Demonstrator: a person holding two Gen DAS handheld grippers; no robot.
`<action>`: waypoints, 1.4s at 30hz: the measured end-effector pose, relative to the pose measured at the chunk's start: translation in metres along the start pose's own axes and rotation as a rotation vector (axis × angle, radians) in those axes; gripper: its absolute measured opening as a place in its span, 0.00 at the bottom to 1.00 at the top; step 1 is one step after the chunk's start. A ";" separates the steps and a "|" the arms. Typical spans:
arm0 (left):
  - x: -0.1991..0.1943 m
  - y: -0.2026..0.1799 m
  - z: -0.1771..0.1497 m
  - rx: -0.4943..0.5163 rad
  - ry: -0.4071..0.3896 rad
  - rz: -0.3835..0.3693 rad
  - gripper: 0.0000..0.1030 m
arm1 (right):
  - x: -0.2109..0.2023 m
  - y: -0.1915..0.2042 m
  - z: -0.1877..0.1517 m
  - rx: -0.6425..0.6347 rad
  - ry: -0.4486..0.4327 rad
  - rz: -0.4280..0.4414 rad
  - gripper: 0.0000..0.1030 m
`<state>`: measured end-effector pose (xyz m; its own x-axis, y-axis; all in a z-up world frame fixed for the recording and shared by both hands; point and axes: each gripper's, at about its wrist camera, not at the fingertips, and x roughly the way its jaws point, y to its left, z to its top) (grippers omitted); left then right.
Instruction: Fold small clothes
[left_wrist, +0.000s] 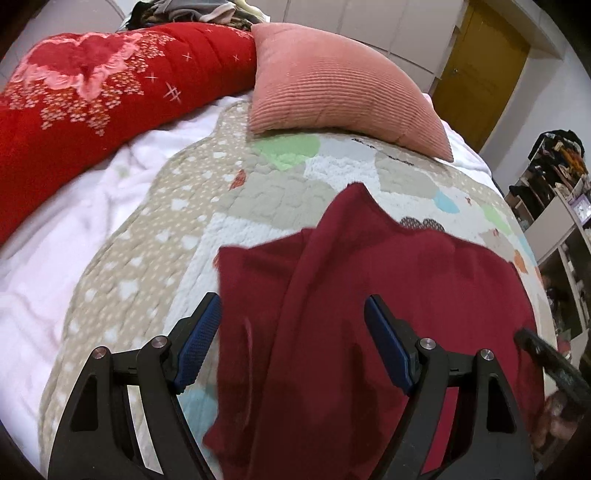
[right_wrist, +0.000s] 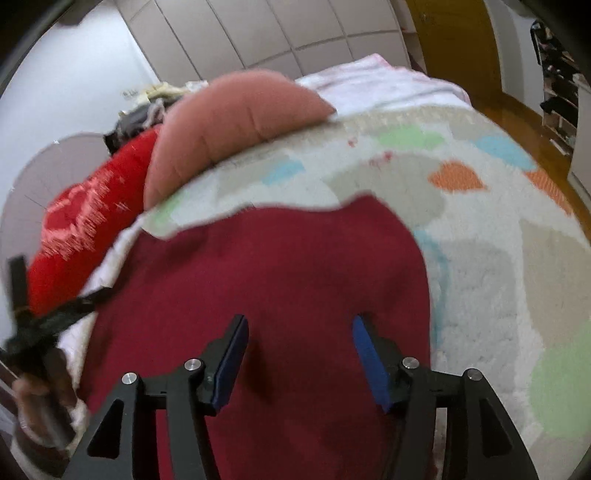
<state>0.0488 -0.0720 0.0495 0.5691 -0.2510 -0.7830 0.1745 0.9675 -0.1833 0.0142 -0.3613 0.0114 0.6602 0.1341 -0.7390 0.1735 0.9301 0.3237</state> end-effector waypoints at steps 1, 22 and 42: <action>-0.005 0.001 -0.004 0.001 0.001 -0.001 0.77 | 0.000 0.003 0.000 -0.012 -0.008 -0.018 0.56; -0.052 0.024 -0.054 -0.012 -0.047 -0.003 0.77 | 0.002 0.108 -0.014 -0.106 0.090 0.093 0.56; -0.015 0.048 -0.070 -0.103 -0.009 -0.094 0.78 | 0.069 0.178 0.017 -0.150 0.127 0.168 0.57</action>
<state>-0.0078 -0.0191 0.0111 0.5612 -0.3406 -0.7543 0.1446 0.9377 -0.3158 0.1031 -0.1920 0.0282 0.5717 0.3237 -0.7540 -0.0472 0.9303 0.3636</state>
